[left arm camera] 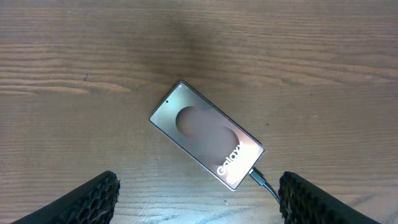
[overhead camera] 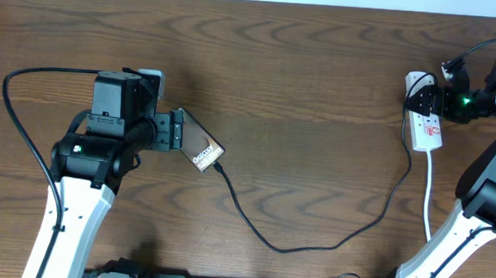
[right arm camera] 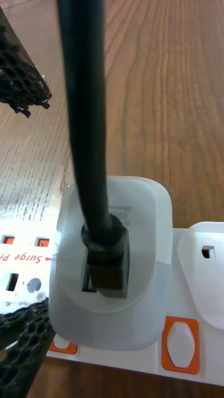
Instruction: Plug charger to phone and switch on socket
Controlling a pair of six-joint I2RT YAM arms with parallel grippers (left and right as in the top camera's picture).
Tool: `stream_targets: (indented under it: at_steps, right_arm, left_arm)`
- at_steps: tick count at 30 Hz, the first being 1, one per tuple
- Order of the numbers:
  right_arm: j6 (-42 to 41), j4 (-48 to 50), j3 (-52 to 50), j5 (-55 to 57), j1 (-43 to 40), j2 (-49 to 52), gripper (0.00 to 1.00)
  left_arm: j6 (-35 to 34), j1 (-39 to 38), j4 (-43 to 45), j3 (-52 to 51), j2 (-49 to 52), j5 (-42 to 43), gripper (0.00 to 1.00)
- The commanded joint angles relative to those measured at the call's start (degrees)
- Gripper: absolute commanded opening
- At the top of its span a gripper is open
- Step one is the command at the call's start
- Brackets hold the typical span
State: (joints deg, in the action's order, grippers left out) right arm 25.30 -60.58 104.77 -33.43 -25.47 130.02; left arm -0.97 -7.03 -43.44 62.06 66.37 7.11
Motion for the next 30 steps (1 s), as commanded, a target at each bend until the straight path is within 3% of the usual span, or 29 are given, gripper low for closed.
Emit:
stream_targets:
  at_steps: [1, 20, 30]
  right_arm:
    - [-0.20, 0.39, -1.31, -2.91, 2.16, 0.55, 0.99]
    - [-2.21, 1.68, 2.58, 5.25, 0.79, 0.52, 0.99]
    - [-2.38, 2.36, 2.80, 3.04, 0.94, 0.52, 0.99]
  left_arm:
    - [1.18, -0.17, 0.00, 0.52, -0.15, -0.74, 0.83]
    - [1.18, -0.17, 0.00, 0.52, -0.15, -0.74, 0.83]
    - [1.18, -0.17, 0.00, 0.52, -0.15, -0.74, 0.83]
